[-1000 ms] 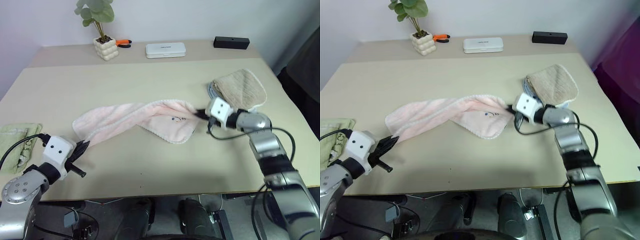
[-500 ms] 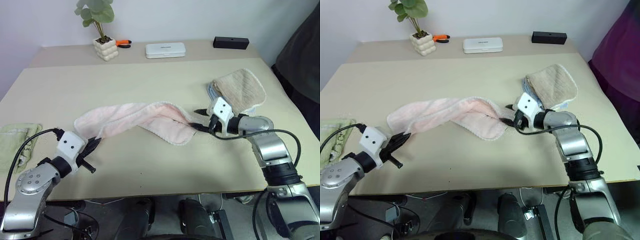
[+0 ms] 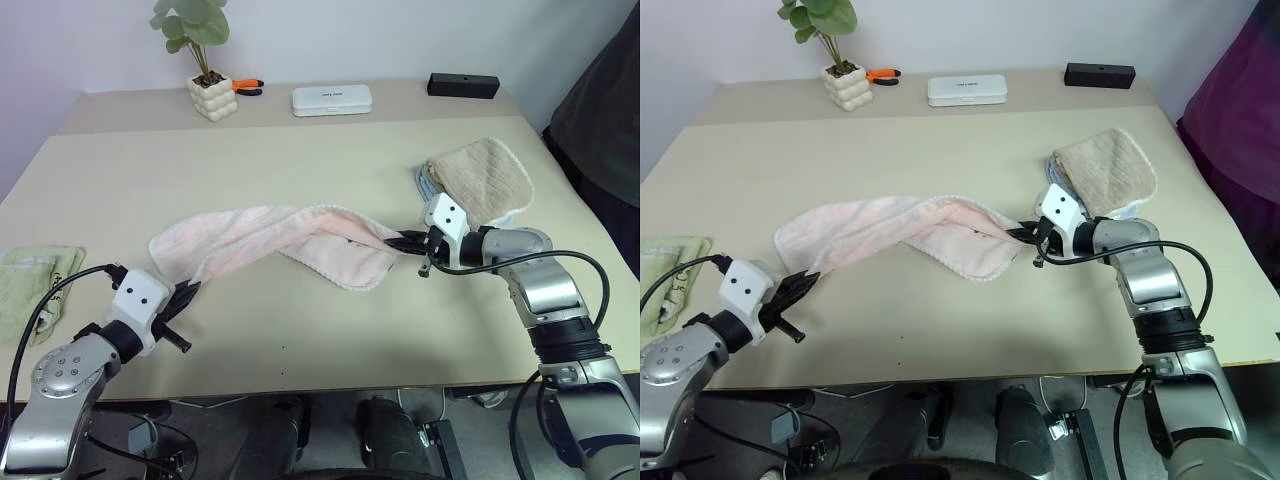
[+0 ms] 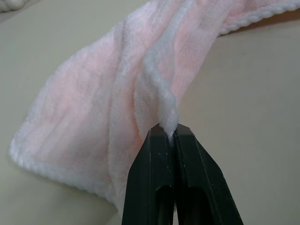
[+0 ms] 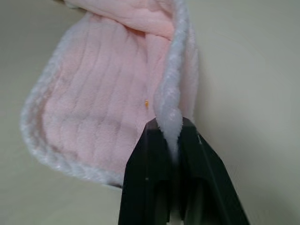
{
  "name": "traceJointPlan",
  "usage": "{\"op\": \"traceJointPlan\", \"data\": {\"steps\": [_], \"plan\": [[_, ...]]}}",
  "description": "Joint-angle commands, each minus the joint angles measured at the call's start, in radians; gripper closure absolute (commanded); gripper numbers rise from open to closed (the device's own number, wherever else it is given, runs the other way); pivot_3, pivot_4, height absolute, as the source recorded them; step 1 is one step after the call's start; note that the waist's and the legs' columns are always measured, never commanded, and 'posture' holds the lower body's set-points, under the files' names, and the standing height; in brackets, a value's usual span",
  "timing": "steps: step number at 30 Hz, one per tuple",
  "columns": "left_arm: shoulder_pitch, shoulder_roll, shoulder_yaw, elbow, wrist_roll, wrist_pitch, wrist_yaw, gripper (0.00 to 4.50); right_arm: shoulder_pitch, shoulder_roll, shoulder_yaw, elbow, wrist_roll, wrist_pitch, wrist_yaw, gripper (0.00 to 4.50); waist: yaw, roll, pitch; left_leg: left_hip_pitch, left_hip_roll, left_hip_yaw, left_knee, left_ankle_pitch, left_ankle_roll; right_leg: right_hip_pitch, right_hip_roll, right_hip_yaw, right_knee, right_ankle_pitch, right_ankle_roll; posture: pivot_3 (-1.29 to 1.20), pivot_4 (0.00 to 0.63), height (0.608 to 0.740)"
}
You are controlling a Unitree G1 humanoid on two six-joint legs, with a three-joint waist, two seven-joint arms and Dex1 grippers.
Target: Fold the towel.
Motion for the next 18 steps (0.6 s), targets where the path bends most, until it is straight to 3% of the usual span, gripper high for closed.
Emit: {"op": "traceJointPlan", "data": {"steps": [1, 5, 7, 11, 14, 18], "plan": [[-0.033, 0.013, 0.04, -0.004, -0.011, -0.03, -0.001, 4.5, -0.05, -0.027, -0.033, -0.009, -0.011, -0.052, -0.032, 4.46, 0.001, 0.0, 0.0, 0.0, 0.0, 0.0, 0.0, 0.0, 0.0, 0.0, 0.0, 0.0, 0.0, 0.0, 0.0, 0.0, 0.15, 0.74], [-0.475, 0.079, 0.07, 0.326, 0.053, -0.113, 0.126, 4.5, -0.348, -0.021, -0.057, 0.279, -0.129, -0.239, -0.244, 4.46, 0.008, 0.001, 0.007, 0.0, 0.0, 0.0, 0.001, 0.001, -0.003, -0.001, 0.001, 0.0, 0.002, 0.001, -0.002, 0.0, 0.15, 0.74], [-0.671, 0.111, 0.082, 0.482, 0.066, -0.156, 0.168, 4.5, -0.476, -0.016, -0.052, 0.41, -0.168, -0.314, -0.327, 4.46, 0.01, -0.005, 0.01, -0.003, 0.0, -0.002, 0.001, 0.004, -0.008, -0.005, 0.003, -0.001, 0.002, 0.009, -0.003, 0.0, 0.15, 0.74], [-1.0, 0.177, 0.095, 0.772, 0.081, -0.283, 0.225, 4.5, -0.681, -0.01, -0.061, 0.569, -0.189, -0.417, -0.409, 4.46, -0.006, -0.007, 0.009, -0.007, 0.0, -0.001, -0.001, 0.008, -0.01, -0.009, 0.004, 0.0, -0.001, 0.011, 0.0, 0.0, 0.15, 0.74], [-1.107, 0.225, 0.097, 0.892, 0.076, -0.352, 0.203, 4.5, -0.733, -0.01, -0.068, 0.587, -0.169, -0.451, -0.388, 4.46, -0.021, -0.007, 0.009, -0.013, 0.0, 0.0, -0.001, 0.007, -0.008, -0.016, 0.004, 0.002, -0.001, 0.01, 0.002, 0.0, 0.15, 0.74], [-1.021, 0.259, 0.125, 0.863, 0.019, -0.369, 0.109, 4.5, -0.661, -0.01, -0.063, 0.487, -0.112, -0.426, -0.287, 4.46, -0.041, -0.007, 0.009, -0.014, -0.002, 0.0, 0.0, 0.006, -0.005, -0.018, 0.002, 0.002, -0.001, 0.01, 0.002, 0.0, 0.15, 0.74]]}}
